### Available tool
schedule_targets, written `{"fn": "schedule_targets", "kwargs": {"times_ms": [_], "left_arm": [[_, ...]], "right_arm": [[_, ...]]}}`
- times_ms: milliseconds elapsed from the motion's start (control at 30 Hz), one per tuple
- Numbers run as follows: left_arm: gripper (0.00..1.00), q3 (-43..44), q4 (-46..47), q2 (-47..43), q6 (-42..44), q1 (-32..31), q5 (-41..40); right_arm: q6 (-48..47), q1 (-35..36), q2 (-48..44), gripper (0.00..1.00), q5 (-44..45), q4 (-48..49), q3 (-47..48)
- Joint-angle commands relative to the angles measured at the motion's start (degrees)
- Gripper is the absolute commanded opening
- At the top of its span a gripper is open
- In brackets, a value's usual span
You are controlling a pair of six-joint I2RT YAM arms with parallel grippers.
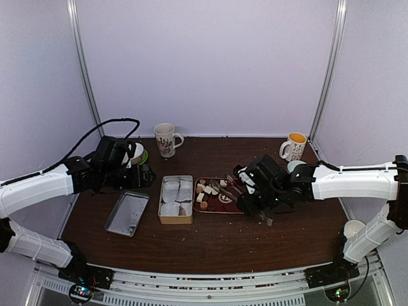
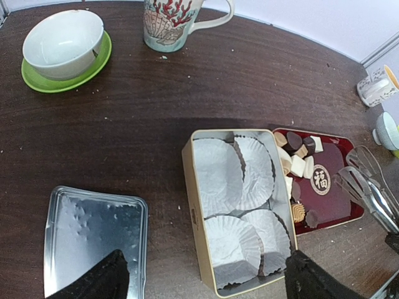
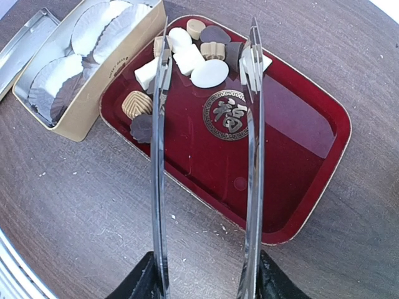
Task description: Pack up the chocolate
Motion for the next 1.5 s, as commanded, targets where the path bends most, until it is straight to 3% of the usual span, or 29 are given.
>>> {"fn": "schedule_targets", "kwargs": {"times_ms": [0, 833, 1267, 1467], "left_arm": [[0.89, -0.41, 2.17, -1.08, 0.99, 0.25, 0.14], [0.90, 0.93, 1.55, 0.33, 1.95, 0.31, -0.56], [0.89, 1.14, 1.03, 0.73, 1.85, 0.34, -0.91], [0.89, 1.87, 0.67, 1.10, 1.97, 0.29, -0.82]], "right_arm": [[-1.90, -2.38, 1.89, 0.49, -5.50, -4.31, 2.69], [-3.12, -5.54, 12.75, 0.50, -4.84, -3.33, 7.33], [-4.74, -6.46, 15.96, 0.46, -5.94, -1.88, 9.28], [-5.36, -6.49, 15.31, 0.39, -6.33, -0.19, 8.67]]}}
